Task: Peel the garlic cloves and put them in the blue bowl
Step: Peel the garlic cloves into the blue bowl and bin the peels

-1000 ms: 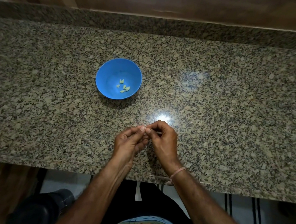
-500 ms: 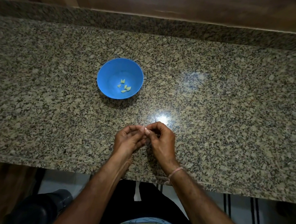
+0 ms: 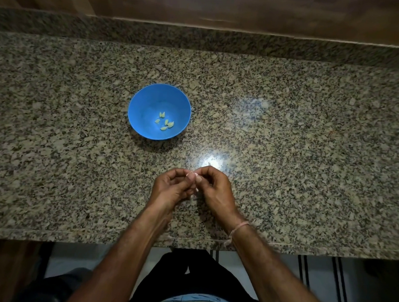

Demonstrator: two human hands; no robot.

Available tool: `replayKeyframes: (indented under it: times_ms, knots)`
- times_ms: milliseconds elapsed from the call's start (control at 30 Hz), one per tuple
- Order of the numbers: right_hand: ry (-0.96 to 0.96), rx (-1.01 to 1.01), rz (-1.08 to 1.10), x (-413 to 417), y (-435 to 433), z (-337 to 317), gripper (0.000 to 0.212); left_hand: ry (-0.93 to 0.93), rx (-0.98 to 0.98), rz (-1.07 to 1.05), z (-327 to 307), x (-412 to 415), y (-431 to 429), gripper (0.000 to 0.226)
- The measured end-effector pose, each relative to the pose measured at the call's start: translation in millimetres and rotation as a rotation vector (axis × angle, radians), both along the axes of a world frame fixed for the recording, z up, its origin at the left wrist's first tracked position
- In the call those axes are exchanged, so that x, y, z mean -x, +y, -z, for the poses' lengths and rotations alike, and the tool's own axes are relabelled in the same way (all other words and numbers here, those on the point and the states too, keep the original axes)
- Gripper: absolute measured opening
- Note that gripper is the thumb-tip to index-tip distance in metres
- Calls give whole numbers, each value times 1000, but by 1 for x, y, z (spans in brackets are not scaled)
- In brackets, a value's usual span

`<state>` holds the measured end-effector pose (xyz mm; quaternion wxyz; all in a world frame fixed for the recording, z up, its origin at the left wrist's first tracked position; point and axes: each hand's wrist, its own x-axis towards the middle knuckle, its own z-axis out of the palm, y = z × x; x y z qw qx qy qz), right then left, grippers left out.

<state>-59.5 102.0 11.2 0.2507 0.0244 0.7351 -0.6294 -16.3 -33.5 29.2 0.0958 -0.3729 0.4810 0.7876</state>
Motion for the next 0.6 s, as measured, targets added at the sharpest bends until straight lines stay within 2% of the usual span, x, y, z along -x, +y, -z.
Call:
replayKeyframes:
  times_ms: [67, 167, 233, 333, 400, 433, 467, 567, 600]
  knots:
    - [-1, -18, 26, 0, -3, -1, 5, 4, 161, 58, -1, 1, -6, 33]
    - [-75, 21, 116, 2, -3, -3, 4, 75, 678, 223, 4, 2, -18, 18]
    - [-153, 73, 161, 2, -1, -7, 6, 145, 978, 341, 7, 5, -25, 16]
    - [-254, 168, 217, -1, 2, -15, 6, 190, 1203, 471, 10, 10, -26, 25]
    - [-293, 214, 271, -3, 5, -18, 8, 245, 1314, 447, 7, 13, -21, 25]
    - [-305, 233, 294, -4, 5, -18, 10, 259, 1278, 390, 3, 12, -17, 20]
    - [-305, 254, 310, -5, 4, -18, 12, 234, 1147, 340, -2, 12, -11, 17]
    - [-259, 281, 344, -11, 1, -19, 13, 31, 472, 212, -7, 17, 5, 13]
    - [-235, 284, 349, -13, 1, -20, 12, -5, 304, 159, -8, 18, 7, 13]
